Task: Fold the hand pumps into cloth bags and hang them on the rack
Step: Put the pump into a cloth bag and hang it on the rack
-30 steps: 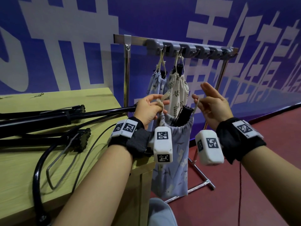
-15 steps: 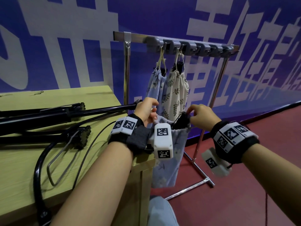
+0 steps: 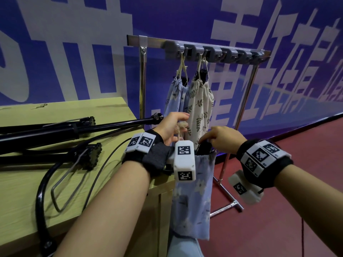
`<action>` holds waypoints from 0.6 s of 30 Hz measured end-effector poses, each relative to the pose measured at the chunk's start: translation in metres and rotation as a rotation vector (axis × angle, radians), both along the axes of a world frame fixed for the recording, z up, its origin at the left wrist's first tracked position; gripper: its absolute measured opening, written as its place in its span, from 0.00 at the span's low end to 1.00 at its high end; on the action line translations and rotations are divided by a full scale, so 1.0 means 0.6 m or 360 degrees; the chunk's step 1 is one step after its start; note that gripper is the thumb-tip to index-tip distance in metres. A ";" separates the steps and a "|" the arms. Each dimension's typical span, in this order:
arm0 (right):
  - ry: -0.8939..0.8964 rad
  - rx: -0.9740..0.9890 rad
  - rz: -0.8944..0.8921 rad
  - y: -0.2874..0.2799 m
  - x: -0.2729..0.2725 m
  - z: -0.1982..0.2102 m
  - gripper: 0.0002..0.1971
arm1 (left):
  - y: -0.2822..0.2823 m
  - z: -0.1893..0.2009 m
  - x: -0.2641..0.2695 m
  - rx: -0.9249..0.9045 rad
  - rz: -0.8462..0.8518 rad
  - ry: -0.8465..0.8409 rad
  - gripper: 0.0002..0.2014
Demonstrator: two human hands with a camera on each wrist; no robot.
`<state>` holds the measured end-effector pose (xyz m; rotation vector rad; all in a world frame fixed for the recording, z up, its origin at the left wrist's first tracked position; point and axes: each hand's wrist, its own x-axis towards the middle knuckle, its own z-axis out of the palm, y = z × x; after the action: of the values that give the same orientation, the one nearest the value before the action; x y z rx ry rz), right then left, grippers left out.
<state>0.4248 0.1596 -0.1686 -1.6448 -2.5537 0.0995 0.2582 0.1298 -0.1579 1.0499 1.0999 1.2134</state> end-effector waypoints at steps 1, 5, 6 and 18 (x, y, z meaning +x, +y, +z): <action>0.0025 0.0005 0.0029 0.000 0.001 0.001 0.22 | 0.000 0.000 0.000 0.0045 0.0016 0.0020 0.08; 0.0224 0.0076 0.0020 0.001 0.002 0.000 0.14 | -0.001 -0.001 -0.002 0.0199 0.0073 0.0043 0.13; 0.0313 0.0040 -0.0051 0.001 0.001 -0.003 0.14 | -0.002 -0.001 -0.003 0.0228 0.0080 0.0064 0.14; 0.0450 -0.0161 -0.0194 -0.004 -0.030 -0.018 0.19 | -0.006 -0.003 -0.001 0.0348 -0.0092 0.0188 0.18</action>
<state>0.4065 0.1570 -0.1795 -1.6792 -2.2684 0.4253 0.2577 0.1259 -0.1599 1.3261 1.0355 1.2586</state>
